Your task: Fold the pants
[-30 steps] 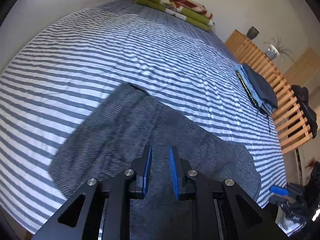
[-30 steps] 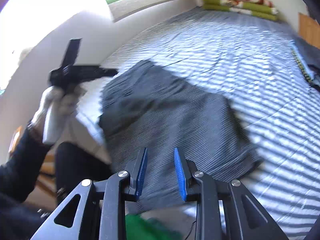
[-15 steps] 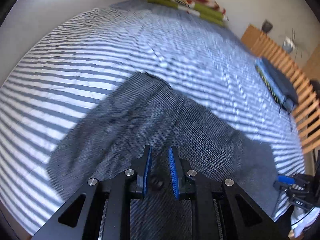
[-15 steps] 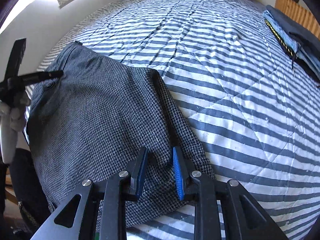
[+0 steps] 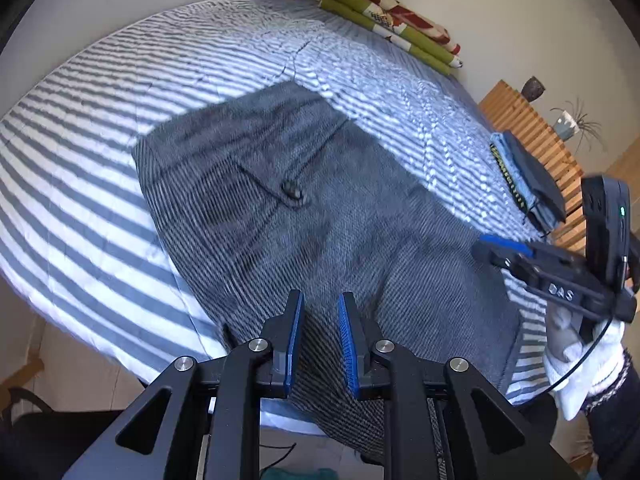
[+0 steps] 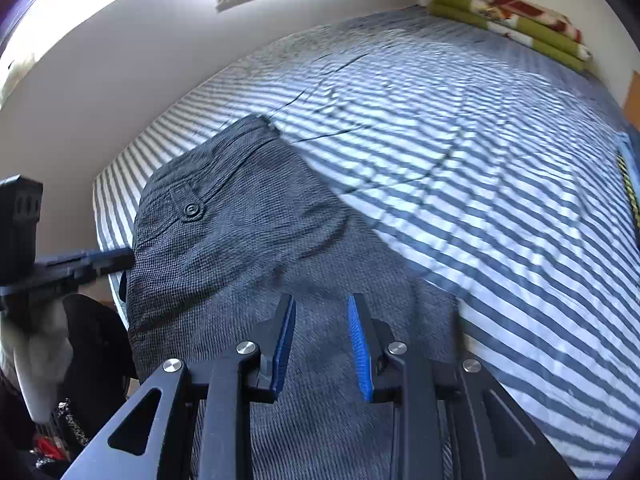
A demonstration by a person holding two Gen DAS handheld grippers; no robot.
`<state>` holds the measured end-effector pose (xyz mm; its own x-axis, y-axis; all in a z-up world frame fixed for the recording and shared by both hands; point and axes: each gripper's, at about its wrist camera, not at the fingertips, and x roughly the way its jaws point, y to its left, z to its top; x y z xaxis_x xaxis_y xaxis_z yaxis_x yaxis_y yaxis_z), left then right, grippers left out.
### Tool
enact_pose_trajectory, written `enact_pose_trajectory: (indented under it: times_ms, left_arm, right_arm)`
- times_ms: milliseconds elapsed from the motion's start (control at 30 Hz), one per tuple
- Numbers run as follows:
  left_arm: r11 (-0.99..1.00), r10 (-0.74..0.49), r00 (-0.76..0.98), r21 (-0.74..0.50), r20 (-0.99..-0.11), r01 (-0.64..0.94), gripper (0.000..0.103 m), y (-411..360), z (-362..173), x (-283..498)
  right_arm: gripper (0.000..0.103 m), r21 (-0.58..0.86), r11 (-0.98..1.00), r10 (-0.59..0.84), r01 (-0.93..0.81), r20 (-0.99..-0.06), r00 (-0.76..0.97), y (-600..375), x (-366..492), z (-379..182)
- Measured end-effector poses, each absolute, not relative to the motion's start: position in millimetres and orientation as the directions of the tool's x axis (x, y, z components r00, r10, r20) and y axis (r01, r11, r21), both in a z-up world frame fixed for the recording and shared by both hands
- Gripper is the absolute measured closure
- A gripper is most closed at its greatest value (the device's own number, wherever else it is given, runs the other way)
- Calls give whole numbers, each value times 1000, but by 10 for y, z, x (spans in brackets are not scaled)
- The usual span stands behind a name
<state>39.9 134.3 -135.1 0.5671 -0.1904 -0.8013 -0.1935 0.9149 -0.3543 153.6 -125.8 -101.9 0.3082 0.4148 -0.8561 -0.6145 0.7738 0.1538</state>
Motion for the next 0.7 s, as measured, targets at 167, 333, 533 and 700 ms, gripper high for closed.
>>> enact_pose_trajectory:
  times_ms: [167, 333, 533, 700]
  left_arm:
    - [914, -151, 566, -333, -811, -233, 84, 1214, -1592, 319]
    - [892, -171, 575, -373, -800, -255, 84, 1242, -1532, 234]
    - [856, -161, 611, -418, -775, -304, 65, 1374, -1302, -50]
    - [808, -166, 608, -460, -777, -368, 61, 1526, -1355, -212]
  right_arm:
    - [78, 112, 772, 335, -626, -908, 251, -1050, 1658, -1371]
    - [78, 139, 767, 330, -627, -922, 200, -1047, 1742, -1442]
    - [74, 142, 752, 393, -643, -881, 265, -1195, 1802, -1164]
    - [55, 190, 757, 430, -626, -866, 257, -1407, 2063, -1004]
